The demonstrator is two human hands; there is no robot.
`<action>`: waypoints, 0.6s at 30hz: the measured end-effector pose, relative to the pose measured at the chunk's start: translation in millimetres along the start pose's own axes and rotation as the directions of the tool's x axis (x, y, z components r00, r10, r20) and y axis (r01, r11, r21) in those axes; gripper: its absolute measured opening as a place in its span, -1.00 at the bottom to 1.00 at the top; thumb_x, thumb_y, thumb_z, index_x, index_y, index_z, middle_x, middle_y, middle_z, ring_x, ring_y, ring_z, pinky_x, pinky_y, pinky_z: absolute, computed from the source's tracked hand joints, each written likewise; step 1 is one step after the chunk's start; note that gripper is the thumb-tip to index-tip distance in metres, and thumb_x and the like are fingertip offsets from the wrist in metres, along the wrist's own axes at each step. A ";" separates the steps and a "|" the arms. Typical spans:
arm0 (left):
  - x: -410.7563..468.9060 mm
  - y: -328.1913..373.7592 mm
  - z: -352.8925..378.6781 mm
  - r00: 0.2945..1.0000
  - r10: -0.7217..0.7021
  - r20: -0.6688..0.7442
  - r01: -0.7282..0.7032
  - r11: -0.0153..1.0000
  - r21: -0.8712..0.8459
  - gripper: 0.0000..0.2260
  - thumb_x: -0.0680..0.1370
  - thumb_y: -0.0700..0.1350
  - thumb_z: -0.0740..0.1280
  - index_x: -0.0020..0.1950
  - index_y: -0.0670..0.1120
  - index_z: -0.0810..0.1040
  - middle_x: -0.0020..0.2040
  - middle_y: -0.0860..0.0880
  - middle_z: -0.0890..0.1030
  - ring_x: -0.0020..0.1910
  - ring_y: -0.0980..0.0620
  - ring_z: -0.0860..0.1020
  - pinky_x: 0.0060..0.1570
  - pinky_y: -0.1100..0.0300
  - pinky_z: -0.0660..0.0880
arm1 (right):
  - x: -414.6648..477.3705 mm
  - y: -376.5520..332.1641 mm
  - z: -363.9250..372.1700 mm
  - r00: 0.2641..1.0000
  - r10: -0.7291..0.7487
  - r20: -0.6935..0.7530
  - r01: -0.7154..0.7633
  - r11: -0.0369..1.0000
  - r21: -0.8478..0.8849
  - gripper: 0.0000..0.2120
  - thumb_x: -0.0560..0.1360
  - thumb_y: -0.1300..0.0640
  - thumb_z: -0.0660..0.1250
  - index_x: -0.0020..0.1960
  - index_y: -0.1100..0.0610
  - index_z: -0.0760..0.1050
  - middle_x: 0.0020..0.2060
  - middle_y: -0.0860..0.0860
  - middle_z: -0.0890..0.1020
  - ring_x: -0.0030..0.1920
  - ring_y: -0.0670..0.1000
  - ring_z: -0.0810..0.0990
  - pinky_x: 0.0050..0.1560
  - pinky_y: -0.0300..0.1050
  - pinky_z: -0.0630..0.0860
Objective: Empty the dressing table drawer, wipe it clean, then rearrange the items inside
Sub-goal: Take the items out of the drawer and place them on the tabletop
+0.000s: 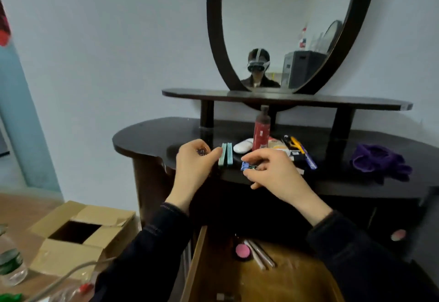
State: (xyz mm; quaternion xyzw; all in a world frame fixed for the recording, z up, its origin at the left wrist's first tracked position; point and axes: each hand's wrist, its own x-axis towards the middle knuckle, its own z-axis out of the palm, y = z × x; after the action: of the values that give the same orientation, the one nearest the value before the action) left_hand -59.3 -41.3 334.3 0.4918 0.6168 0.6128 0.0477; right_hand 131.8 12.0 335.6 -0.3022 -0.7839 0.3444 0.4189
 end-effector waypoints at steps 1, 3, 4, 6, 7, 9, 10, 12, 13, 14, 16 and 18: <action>12.3 -4.2 6.2 1.000 0.020 0.019 -0.022 0.992 0.124 -0.69 0.42 -0.03 0.50 -0.35 -0.18 0.50 -0.43 -0.13 0.54 -0.43 0.07 0.47 -0.37 0.19 0.34 | 16.0 3.0 1.1 0.998 0.056 0.026 -0.054 0.997 -0.045 -0.77 0.44 0.32 0.47 0.05 0.10 0.65 -0.19 -0.02 0.66 -0.42 -0.06 0.64 -0.31 -0.02 0.69; 27.1 -15.7 17.1 0.995 0.031 0.094 -0.058 0.953 0.298 -0.74 0.44 -0.02 0.49 -0.30 -0.13 0.51 -0.35 -0.03 0.57 -0.32 0.03 0.54 -0.30 0.19 0.35 | 41.1 14.1 6.4 0.989 0.137 0.062 -0.127 0.981 -0.149 -0.78 0.44 0.31 0.48 0.08 0.18 0.66 -0.19 -0.02 0.63 -0.39 -0.08 0.62 -0.42 -0.15 0.62; 32.4 -21.9 21.4 0.992 0.040 0.123 -0.080 0.935 0.345 -0.76 0.45 -0.01 0.48 -0.27 -0.10 0.51 -0.29 0.00 0.56 -0.28 0.01 0.55 -0.29 0.18 0.36 | 50.8 20.6 10.4 0.986 0.152 0.069 -0.135 0.971 -0.199 -0.77 0.43 0.27 0.51 0.08 0.17 0.66 -0.17 -0.03 0.64 -0.34 -0.06 0.63 -0.46 -0.21 0.57; 43.9 -30.5 29.1 0.986 0.060 0.154 -0.119 0.906 0.405 -0.76 0.49 0.03 0.44 -0.23 -0.07 0.49 -0.21 0.02 0.54 -0.24 0.01 0.53 -0.27 0.17 0.39 | 64.2 29.9 16.0 0.988 0.140 0.070 -0.115 0.952 -0.283 -0.75 0.42 0.19 0.54 0.09 0.10 0.67 -0.09 -0.03 0.68 -0.18 -0.01 0.68 -0.40 -0.23 0.55; 49.7 -32.5 32.2 0.983 0.057 0.173 -0.126 0.896 0.425 -0.76 0.51 0.05 0.43 -0.21 -0.07 0.50 -0.18 0.02 0.54 -0.23 0.01 0.53 -0.26 0.16 0.41 | 69.0 31.9 18.9 0.989 0.129 0.066 -0.101 0.941 -0.323 -0.71 0.41 0.15 0.55 0.12 0.07 0.67 -0.04 -0.05 0.69 -0.09 -0.02 0.68 -0.26 -0.21 0.58; 58.7 -33.9 37.5 0.975 0.036 0.218 -0.131 0.889 0.438 -0.75 0.54 0.07 0.39 -0.18 -0.09 0.51 -0.16 -0.01 0.56 -0.21 0.00 0.53 -0.25 0.16 0.39 | 72.2 31.1 23.2 0.991 0.117 0.067 -0.080 0.911 -0.404 -0.64 0.39 0.00 0.54 0.17 0.01 0.63 0.01 -0.11 0.66 0.01 -0.07 0.64 -0.06 -0.14 0.56; 61.3 -35.1 39.3 0.971 0.032 0.235 -0.133 0.893 0.430 -0.75 0.55 0.07 0.38 -0.18 -0.09 0.51 -0.17 -0.03 0.57 -0.21 -0.01 0.53 -0.25 0.17 0.37 | 71.3 30.6 25.7 0.992 0.108 0.071 -0.065 0.890 -0.452 -0.62 0.39 -0.09 0.52 0.17 -0.04 0.60 0.00 -0.14 0.64 0.00 -0.09 0.62 -0.09 -0.14 0.53; 65.4 -39.9 42.6 0.970 0.032 0.241 -0.130 0.906 0.402 -0.75 0.56 0.06 0.37 -0.18 -0.10 0.52 -0.20 -0.03 0.58 -0.22 -0.01 0.54 -0.26 0.17 0.36 | 70.3 32.8 31.8 0.994 0.073 0.076 -0.018 0.831 -0.556 -0.62 0.40 -0.21 0.46 0.15 -0.09 0.55 -0.01 -0.17 0.60 -0.03 -0.10 0.59 -0.13 -0.13 0.50; 68.1 -42.4 43.4 0.972 0.026 0.232 -0.117 0.914 0.389 -0.75 0.57 0.05 0.37 -0.18 -0.11 0.53 -0.22 -0.03 0.59 -0.23 -0.01 0.55 -0.27 0.18 0.37 | 71.8 34.3 35.1 0.996 0.058 0.068 -0.006 0.805 -0.594 -0.64 0.43 -0.22 0.44 0.15 -0.10 0.54 0.00 -0.16 0.59 -0.03 -0.10 0.59 -0.12 -0.11 0.52; 72.1 -44.9 44.1 0.975 0.009 0.221 -0.093 0.922 0.376 -0.75 0.56 0.04 0.37 -0.19 -0.12 0.55 -0.24 -0.02 0.59 -0.23 0.00 0.55 -0.29 0.18 0.39 | 74.6 35.2 38.5 0.998 0.050 0.048 -0.009 0.785 -0.620 -0.68 0.47 -0.20 0.41 0.15 -0.09 0.54 0.01 -0.14 0.59 -0.01 -0.08 0.59 -0.11 -0.09 0.53; 81.5 -48.0 45.2 0.982 -0.032 0.186 -0.037 0.934 0.356 -0.76 0.56 0.01 0.38 -0.19 -0.13 0.57 -0.26 -0.01 0.60 -0.23 0.02 0.57 -0.30 0.21 0.42 | 83.7 34.5 46.0 0.999 0.043 -0.003 -0.034 0.749 -0.662 -0.74 0.54 -0.14 0.37 0.15 -0.04 0.52 0.06 -0.07 0.57 0.03 -0.01 0.58 -0.10 -0.06 0.50; 88.0 -48.5 46.6 0.986 -0.054 0.159 -0.009 0.929 0.370 -0.78 0.56 -0.01 0.38 -0.17 -0.14 0.57 -0.24 -0.02 0.60 -0.22 0.01 0.57 -0.27 0.18 0.44 | 93.4 32.0 53.7 0.998 0.037 -0.041 -0.056 0.708 -0.704 -0.76 0.60 -0.07 0.32 0.18 0.03 0.50 0.13 0.00 0.54 0.09 0.08 0.57 -0.05 -0.02 0.52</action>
State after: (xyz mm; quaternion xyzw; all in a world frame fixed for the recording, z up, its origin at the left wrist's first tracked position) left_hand -100.1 61.7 331.8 0.5341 0.7206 0.4419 0.0127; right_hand 47.7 86.4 330.1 -0.4629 -0.8431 0.0260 0.2725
